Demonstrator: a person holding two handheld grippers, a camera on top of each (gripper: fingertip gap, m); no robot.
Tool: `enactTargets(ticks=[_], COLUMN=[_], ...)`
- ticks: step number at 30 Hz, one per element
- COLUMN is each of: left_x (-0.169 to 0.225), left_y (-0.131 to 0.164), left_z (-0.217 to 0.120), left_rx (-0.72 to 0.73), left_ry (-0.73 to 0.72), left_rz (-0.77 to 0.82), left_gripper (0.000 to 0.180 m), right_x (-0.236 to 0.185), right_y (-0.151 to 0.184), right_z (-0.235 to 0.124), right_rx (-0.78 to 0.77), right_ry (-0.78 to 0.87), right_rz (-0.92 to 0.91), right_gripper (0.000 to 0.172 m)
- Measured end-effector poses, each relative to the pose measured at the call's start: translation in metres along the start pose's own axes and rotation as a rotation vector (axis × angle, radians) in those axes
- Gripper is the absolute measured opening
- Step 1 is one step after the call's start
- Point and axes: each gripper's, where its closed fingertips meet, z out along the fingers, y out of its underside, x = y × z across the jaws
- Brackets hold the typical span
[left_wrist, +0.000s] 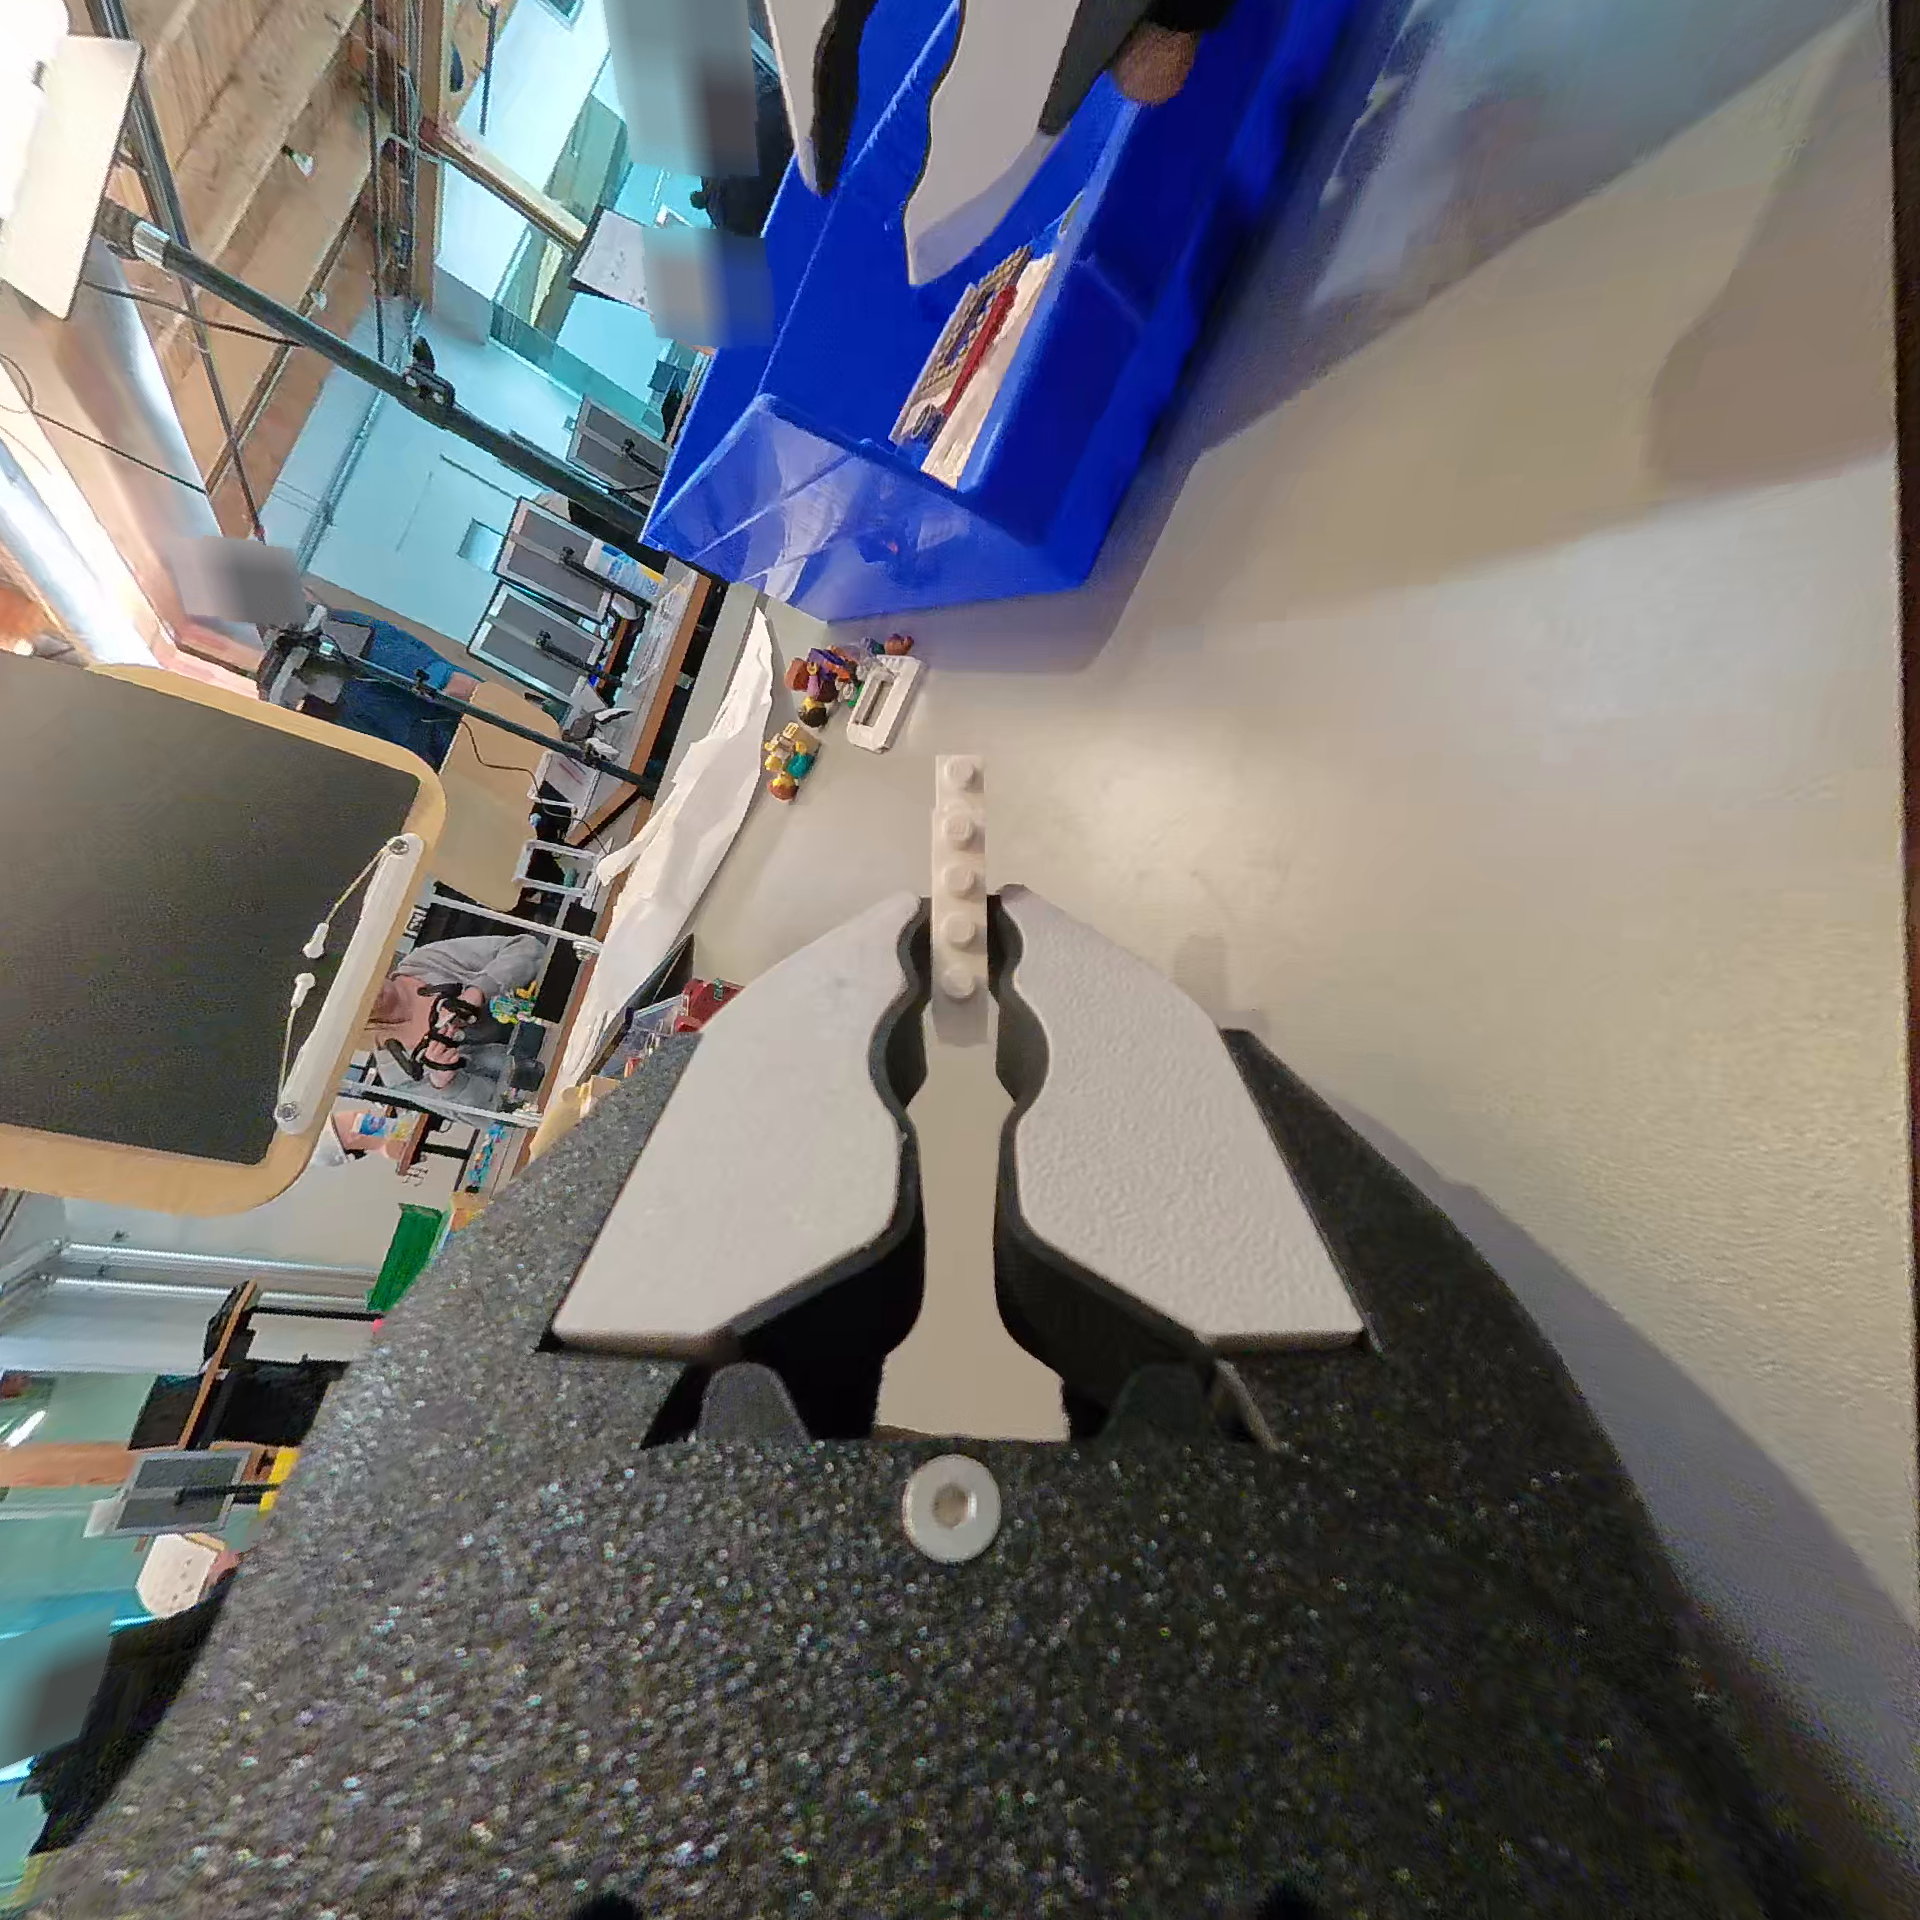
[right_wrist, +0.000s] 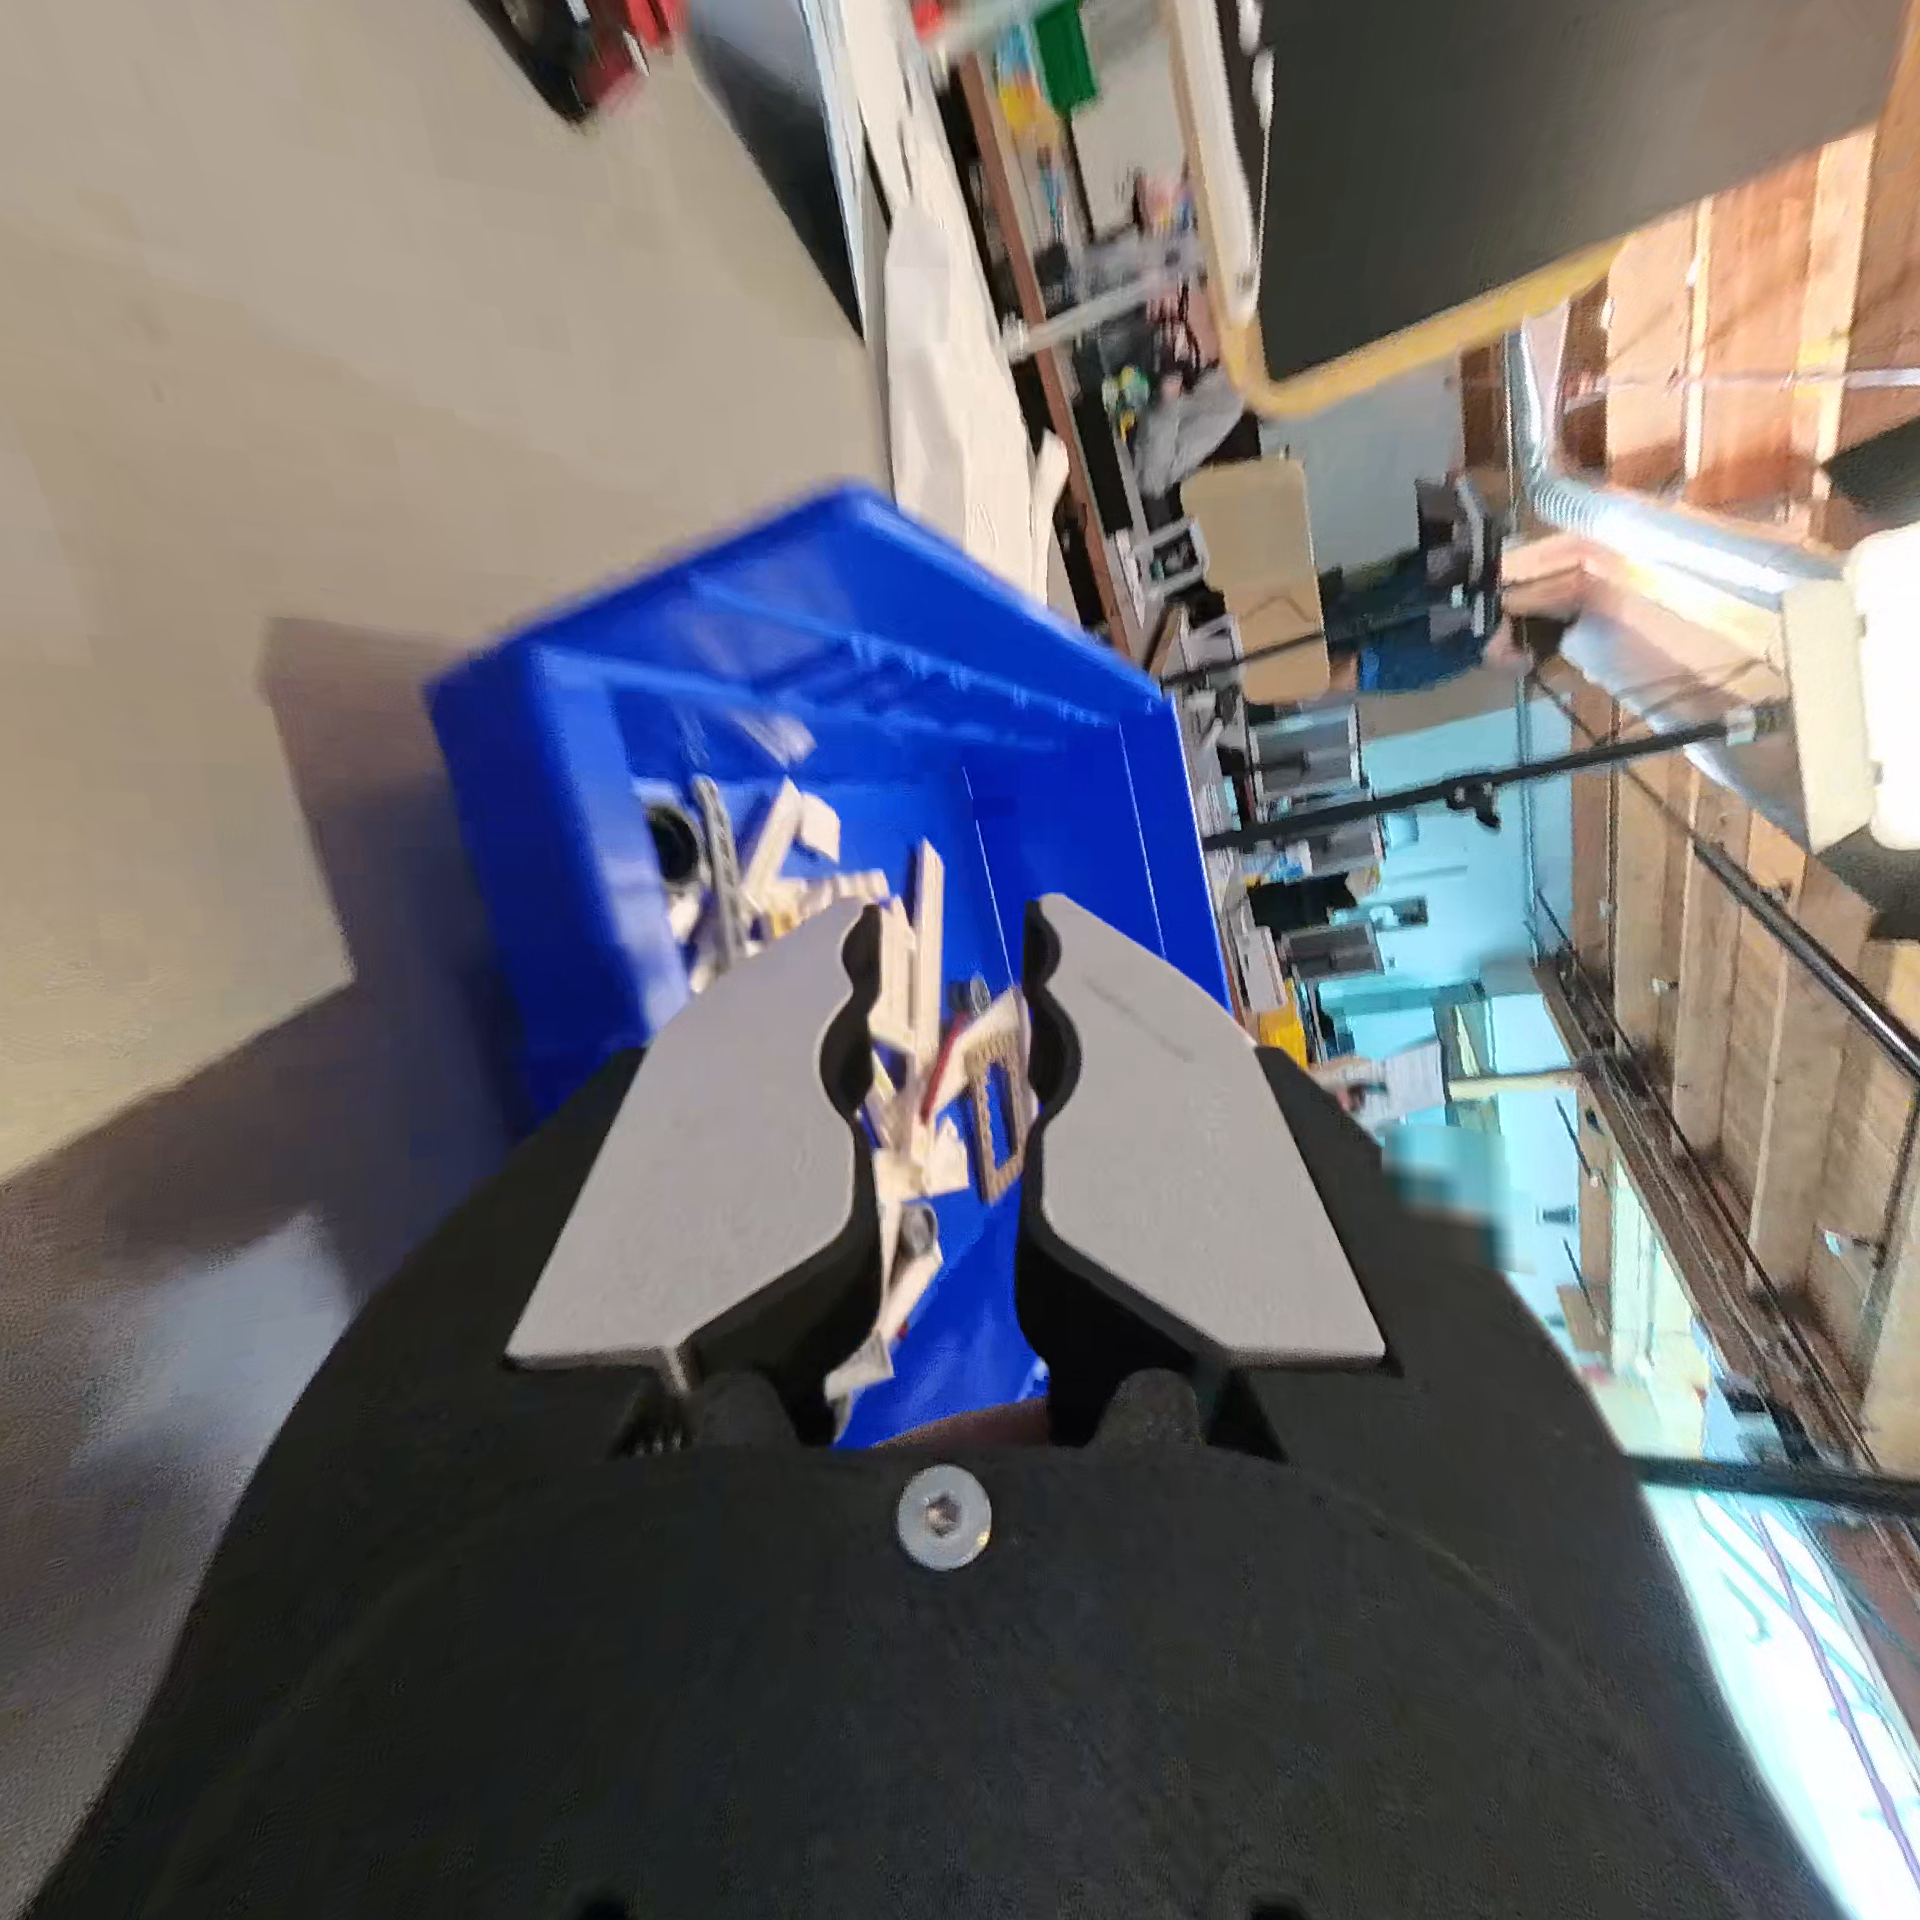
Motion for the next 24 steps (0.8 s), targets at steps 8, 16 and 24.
enactTargets(ticks=[8,16,24], left_x=[0.006,0.008,-0.016], left_y=[-0.007,-0.010,-0.020], left_z=[-0.002,-0.003,-0.013], left_rx=[0.044,0.077,0.210], left_ry=[0.025,0.046,0.050], left_rz=[0.021,-0.015,-0.338], left_gripper=[0.008,0.014,0.029], right_x=[-0.089,-0.119,-0.097], right_y=[-0.114,-0.139,-0.150], right_z=[-0.040,-0.038,-0.054], right_rx=[0.433,0.475,0.647], right_ry=[-0.271,-0.393,-0.669], right_rz=[-0.174,-0.149,0.486], right_gripper=[0.029,0.008,0.008])
